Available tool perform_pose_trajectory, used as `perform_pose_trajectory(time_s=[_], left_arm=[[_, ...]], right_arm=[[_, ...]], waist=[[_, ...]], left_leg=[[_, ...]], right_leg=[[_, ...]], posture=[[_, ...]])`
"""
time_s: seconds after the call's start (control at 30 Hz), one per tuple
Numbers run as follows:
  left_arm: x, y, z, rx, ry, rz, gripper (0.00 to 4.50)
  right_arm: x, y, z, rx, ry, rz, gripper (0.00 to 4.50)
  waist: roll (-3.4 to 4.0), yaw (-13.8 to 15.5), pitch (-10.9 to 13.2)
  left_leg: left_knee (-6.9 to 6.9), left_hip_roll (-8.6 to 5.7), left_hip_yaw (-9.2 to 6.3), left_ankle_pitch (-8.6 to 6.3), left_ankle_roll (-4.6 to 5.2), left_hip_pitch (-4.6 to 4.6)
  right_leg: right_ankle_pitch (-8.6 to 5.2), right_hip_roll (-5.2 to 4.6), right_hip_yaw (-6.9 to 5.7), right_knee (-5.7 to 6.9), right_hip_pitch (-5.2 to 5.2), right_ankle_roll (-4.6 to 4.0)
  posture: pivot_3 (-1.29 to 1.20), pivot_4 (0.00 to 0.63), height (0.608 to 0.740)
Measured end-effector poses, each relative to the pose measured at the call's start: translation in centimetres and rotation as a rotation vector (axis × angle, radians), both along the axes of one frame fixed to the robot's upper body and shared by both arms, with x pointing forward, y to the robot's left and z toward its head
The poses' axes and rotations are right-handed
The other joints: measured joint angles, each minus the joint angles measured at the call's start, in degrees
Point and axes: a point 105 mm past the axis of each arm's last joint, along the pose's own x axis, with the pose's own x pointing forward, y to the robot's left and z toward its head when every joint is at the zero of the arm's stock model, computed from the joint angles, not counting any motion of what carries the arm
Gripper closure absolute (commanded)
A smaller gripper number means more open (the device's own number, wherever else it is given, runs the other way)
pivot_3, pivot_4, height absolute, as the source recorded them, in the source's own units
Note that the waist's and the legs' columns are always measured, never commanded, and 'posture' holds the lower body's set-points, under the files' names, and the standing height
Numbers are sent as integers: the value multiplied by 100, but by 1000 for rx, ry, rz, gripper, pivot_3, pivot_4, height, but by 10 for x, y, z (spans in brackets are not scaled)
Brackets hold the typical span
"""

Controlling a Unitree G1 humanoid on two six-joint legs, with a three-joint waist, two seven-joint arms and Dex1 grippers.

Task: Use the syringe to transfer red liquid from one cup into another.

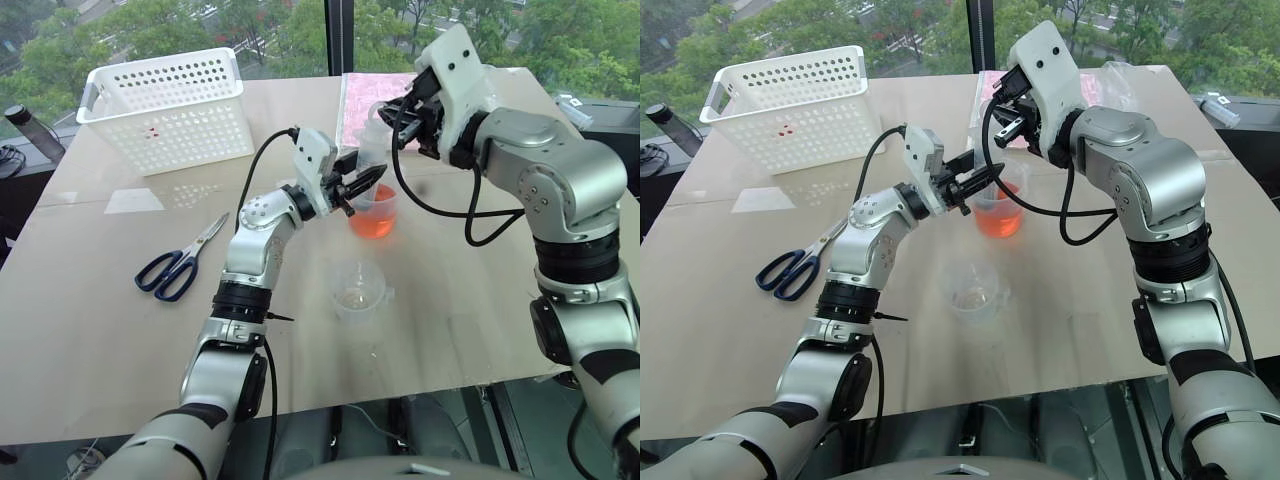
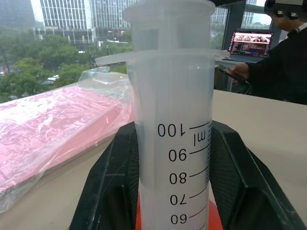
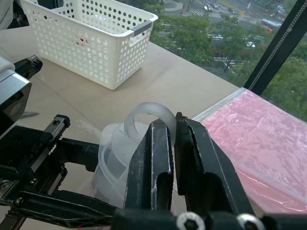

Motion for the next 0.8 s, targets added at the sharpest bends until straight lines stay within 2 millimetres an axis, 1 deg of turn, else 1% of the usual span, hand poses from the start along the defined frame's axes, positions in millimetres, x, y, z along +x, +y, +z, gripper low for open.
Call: perform_pose_trajectory(time_s=[0.4, 0.43, 0.47, 0.53, 0.57, 0.6, 0.63, 0.67, 0.7, 0.73, 0.77, 0.8], left_arm=[[0, -2, -2, -3, 15, -7, 3118], [-1, -3, -2, -5, 15, -10, 3118], [-1, -3, -1, -7, 15, -11, 3118], [-2, -5, 0, -24, 16, -31, 3118], [-4, -8, 2, -37, 13, -44, 3118], [-5, -9, 3, -47, 11, -56, 3118], [-5, -9, 3, -47, 11, -57, 3118], [-6, -10, 3, -47, 13, -61, 3118], [-6, -10, 3, -47, 14, -62, 3118], [-5, -11, 3, -48, 17, -62, 3118], [-6, -13, 3, -53, 20, -67, 3118], [-4, -11, 1, -56, 29, -58, 3118]], right_arm=[[0, -3, 1, -8, -7, -2, 4476], [-1, -3, 2, -10, -8, 4, 4128], [-1, -4, 2, -7, -7, 8, 3912], [-3, -6, 7, 27, -4, 26, 2974], [-4, -8, 10, 42, -8, 32, 2744], [-6, -11, 12, 39, -21, 32, 2246], [-7, -12, 12, 38, -24, 31, 1985], [-10, -16, 13, 32, -41, 29, 1563], [-11, -18, 13, 31, -45, 28, 1386], [-13, -21, 13, 32, -57, 30, 826], [-19, -28, 12, 15, -81, 38, 439], [-29, -35, 7, -9, -104, 63, 439]], waist=[[0, 4, 0], [0, 7, 0], [0, 7, 0], [0, 10, 0], [0, 10, 0], [0, 21, 0], [0, 22, 0], [0, 29, 0], [0, 30, 0], [0, 25, 0], [-1, 57, 1], [-1, 62, 1]], left_leg=[[0, 0, 0, 0, 0, 0], [0, 0, 0, 0, 0, 0], [0, 0, 0, 0, 0, 0], [0, 0, 0, 0, 0, -1], [0, 0, 0, 0, 0, -1], [0, 0, -1, 0, 0, -1], [0, 0, -1, 0, 0, -1], [-1, 0, -3, 0, 1, -1], [-1, 0, -3, -1, 1, -1], [-2, -1, -1, 0, 1, -2], [-1, -1, -7, -1, 2, -3], [-5, -2, -5, -1, 2, -6]], right_leg=[[0, -1, 0, -1, 0, 0], [0, -1, 0, -1, 0, 0], [0, -1, 0, -1, 0, 0], [0, -2, -1, -2, 0, 0], [0, -2, -1, -2, 0, 0], [0, -4, -1, -3, 1, 0], [0, -4, -1, -3, 1, 0], [0, -4, -2, -5, 2, 0], [0, -4, -3, -4, 1, 0], [0, -4, 0, -7, 1, 0], [0, -4, -6, -8, 3, 0], [0, -4, -4, -19, 3, 0]], posture=[[0, 150, 740], [0, 150, 740], [0, 150, 740], [0, 150, 740], [0, 150, 740], [0, 150, 740], [0, 150, 740], [0, 150, 740], [0, 150, 740], [0, 150, 740], [0, 150, 740], [0, 150, 740]])
